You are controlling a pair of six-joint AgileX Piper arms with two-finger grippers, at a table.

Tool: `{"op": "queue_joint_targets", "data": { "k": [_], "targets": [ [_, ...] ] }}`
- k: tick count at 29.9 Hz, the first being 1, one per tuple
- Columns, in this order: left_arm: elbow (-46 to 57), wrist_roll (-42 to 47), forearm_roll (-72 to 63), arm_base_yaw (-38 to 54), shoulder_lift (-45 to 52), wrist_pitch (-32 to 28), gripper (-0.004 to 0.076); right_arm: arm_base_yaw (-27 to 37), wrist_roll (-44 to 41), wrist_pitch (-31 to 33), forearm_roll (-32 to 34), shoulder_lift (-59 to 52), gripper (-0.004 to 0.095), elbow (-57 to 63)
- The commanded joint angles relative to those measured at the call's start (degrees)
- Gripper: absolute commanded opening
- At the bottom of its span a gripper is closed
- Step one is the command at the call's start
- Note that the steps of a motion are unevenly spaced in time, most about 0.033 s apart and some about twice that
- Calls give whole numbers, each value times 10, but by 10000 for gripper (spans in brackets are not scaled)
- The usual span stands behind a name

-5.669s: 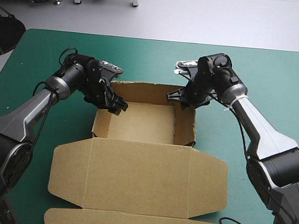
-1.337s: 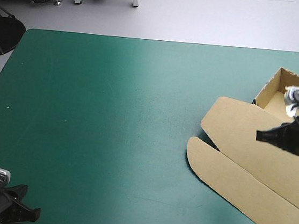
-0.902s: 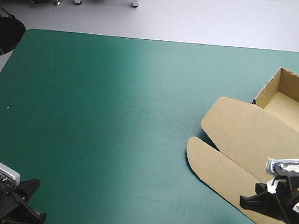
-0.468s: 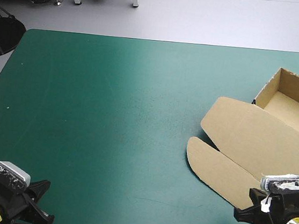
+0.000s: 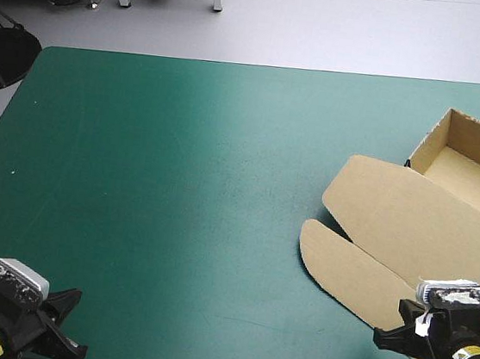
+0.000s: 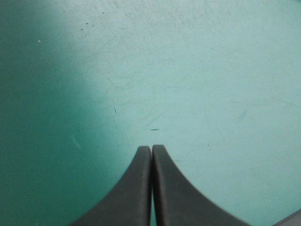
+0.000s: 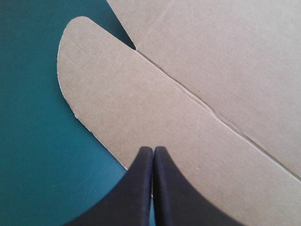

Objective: Fold the box

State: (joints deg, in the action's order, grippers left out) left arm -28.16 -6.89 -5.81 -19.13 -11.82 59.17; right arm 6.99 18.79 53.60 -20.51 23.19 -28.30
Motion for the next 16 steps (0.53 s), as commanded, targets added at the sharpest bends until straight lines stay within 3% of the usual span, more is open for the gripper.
{"op": "queue_joint_targets", "data": {
  "k": [1,16],
  "targets": [
    [-13,0,-8,-2,-9,-33,-9,0,-1,-42,-23,4,-13,-9],
    [-13,0,-8,-2,-9,-33,-9,0,-4,-42,-21,4,-13,-9]
  ]
}}
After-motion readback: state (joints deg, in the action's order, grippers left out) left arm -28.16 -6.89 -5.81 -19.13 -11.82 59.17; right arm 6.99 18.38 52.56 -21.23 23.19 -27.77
